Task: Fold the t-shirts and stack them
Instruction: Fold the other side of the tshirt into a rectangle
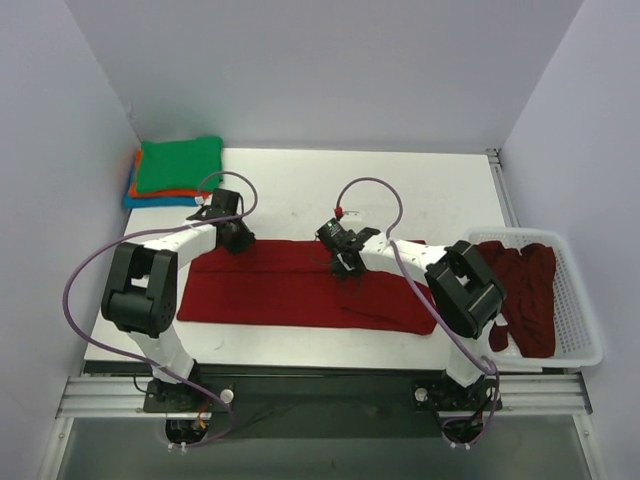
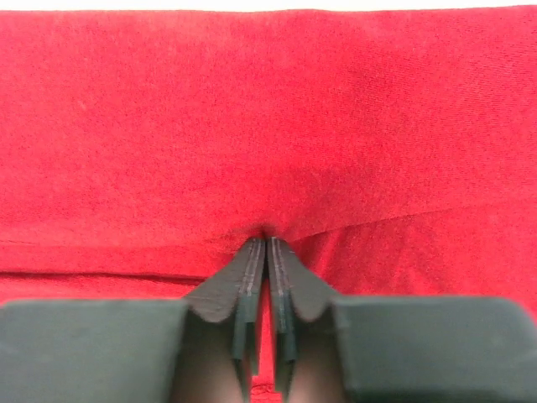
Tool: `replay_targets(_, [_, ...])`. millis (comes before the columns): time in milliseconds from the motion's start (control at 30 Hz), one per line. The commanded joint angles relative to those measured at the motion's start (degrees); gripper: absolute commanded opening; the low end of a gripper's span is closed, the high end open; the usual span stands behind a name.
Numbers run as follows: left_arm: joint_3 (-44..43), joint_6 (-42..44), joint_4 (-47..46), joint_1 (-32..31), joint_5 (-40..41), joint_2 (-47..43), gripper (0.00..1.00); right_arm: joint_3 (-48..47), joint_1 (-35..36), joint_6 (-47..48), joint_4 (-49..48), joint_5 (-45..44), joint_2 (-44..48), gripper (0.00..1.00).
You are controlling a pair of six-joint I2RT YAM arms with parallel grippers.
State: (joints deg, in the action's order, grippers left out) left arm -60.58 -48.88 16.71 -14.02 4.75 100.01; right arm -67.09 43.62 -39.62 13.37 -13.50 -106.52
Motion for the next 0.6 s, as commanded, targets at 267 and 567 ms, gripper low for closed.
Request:
replay_targets(267, [-0.51, -2.71, 1.22, 2.68, 1.22, 3.53, 0.36, 3.45, 0.59, 0.24, 3.86, -2.41, 8.16, 0.0])
replay_targets(567, [0.28, -2.88, 0.43, 4.18, 0.61, 3.97, 0.36, 7.58, 0.59, 0.15, 2.46, 0.04, 9.76, 0.0])
